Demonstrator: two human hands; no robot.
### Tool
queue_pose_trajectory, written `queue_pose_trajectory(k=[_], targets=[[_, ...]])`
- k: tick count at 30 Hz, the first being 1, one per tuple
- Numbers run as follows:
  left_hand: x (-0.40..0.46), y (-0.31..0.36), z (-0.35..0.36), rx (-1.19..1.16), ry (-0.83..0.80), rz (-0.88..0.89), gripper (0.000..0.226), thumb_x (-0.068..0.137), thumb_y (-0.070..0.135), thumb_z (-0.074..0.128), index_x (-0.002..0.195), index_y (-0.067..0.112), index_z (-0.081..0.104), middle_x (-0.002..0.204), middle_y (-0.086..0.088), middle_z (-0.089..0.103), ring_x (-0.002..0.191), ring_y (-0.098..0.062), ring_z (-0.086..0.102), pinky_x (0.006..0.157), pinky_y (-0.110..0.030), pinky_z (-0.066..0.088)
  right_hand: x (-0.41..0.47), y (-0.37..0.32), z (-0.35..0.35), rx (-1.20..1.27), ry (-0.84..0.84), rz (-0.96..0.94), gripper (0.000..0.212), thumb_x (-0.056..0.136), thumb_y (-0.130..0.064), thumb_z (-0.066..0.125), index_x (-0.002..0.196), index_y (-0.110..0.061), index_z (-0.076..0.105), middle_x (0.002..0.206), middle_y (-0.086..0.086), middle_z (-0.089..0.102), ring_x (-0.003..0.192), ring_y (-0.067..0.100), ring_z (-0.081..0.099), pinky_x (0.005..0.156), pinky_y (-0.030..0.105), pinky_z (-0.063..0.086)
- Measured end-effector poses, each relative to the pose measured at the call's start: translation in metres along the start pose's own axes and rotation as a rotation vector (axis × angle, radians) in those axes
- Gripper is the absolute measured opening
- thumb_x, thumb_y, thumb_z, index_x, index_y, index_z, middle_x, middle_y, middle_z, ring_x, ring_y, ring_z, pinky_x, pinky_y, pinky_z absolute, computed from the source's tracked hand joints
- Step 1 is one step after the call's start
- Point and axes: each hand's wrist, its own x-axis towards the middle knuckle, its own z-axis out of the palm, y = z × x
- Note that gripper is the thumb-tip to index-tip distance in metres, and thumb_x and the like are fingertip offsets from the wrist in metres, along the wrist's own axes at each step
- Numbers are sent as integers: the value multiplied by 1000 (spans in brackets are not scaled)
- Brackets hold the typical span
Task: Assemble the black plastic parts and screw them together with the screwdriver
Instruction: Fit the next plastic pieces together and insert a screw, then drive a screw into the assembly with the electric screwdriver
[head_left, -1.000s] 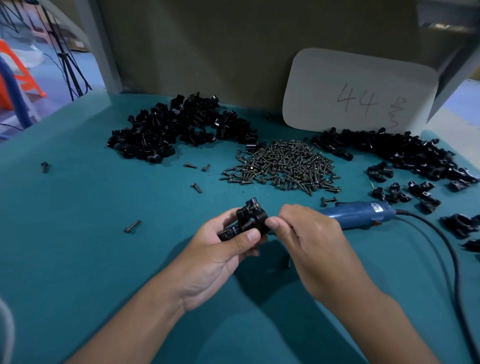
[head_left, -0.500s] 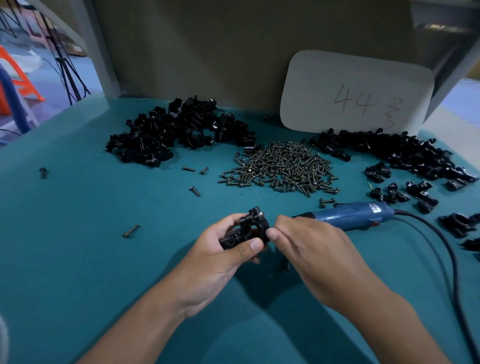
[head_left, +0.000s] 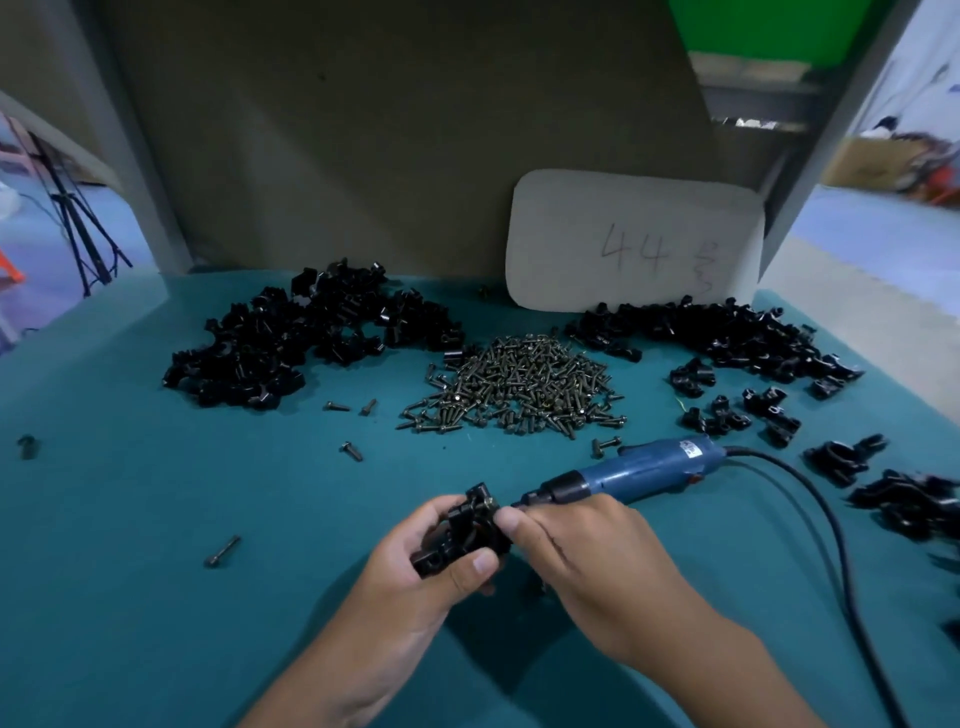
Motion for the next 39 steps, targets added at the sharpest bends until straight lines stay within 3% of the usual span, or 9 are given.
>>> queue_pose_trajectory(k=[3, 6, 12, 17, 20, 24, 30, 35, 39], targets=[[0, 0, -2, 42, 31, 0, 55, 61, 31, 91, 111, 15, 73, 102, -9, 72, 91, -20, 67, 81, -27, 54, 0, -1, 2, 202, 34, 199, 93, 78, -90, -3, 68, -20, 57, 62, 2, 61, 61, 13, 56, 63, 36, 45], [-3, 2, -4, 175, 102, 30, 54, 64, 36, 88, 111, 19, 69, 97, -2, 73, 82, -14, 66, 75, -19, 49, 2, 30, -12, 212, 45, 467, 85, 80, -87, 12, 68, -20, 64, 68, 5, 70, 72, 22, 67, 78, 43, 55], [-6, 1, 1, 571, 283, 227, 35, 85, 20, 80, 110, 34, 61, 104, 27, 70, 99, 7, 65, 82, -4, 43, 15, 84, -38, -16, -198, 996, 104, 82, -91, 16, 125, -9, 63, 103, 13, 70, 92, 29, 66, 88, 42, 55], [-11, 9, 1, 606, 411, 263, 35, 83, 39, 74, 103, 60, 55, 106, 33, 65, 100, 12, 61, 79, -7, 46, 28, 85, -22, 548, 80, 1124, 58, 92, -63, 58, 102, -6, 65, 102, 12, 71, 87, 24, 68, 73, 41, 63], [-10, 12, -3, 545, 463, 228, 35, 88, 29, 76, 107, 50, 57, 104, 36, 64, 97, 14, 60, 79, -13, 43, 20, 84, -20, 991, 244, 1050, 33, 94, -35, 68, 112, -8, 59, 103, 12, 67, 92, 25, 68, 65, 36, 59], [-6, 11, -5, 412, 474, 176, 31, 87, 26, 77, 108, 41, 59, 100, 32, 67, 92, 11, 62, 75, -10, 44, 12, 77, -19, 1497, 502, 854, 31, 97, -16, 66, 125, -10, 53, 113, 10, 66, 101, 27, 67, 76, 37, 57], [-1, 9, -9, 170, 354, 66, 56, 71, 40, 89, 119, 26, 63, 98, 1, 76, 102, -20, 70, 99, -35, 48, 13, 59, -44, 1742, 727, 585, 26, 89, -13, 64, 111, -27, 68, 106, -2, 64, 87, 15, 59, 76, 40, 57], [3, -3, -6, 383, 255, 53, 43, 63, 53, 79, 103, 52, 64, 101, 16, 74, 93, -3, 70, 77, -13, 51, 23, 45, -49, 2046, 773, 282, 18, 87, -12, 55, 95, -28, 58, 90, -12, 62, 68, 8, 53, 59, 23, 50], [1, -9, -3, 496, 162, 73, 42, 72, 47, 77, 110, 55, 60, 111, 22, 71, 104, 1, 67, 84, -10, 47, 27, 44, -44, 2208, 930, 268, 6, 90, -17, 62, 93, -21, 60, 88, -8, 62, 66, 8, 56, 59, 22, 49]])
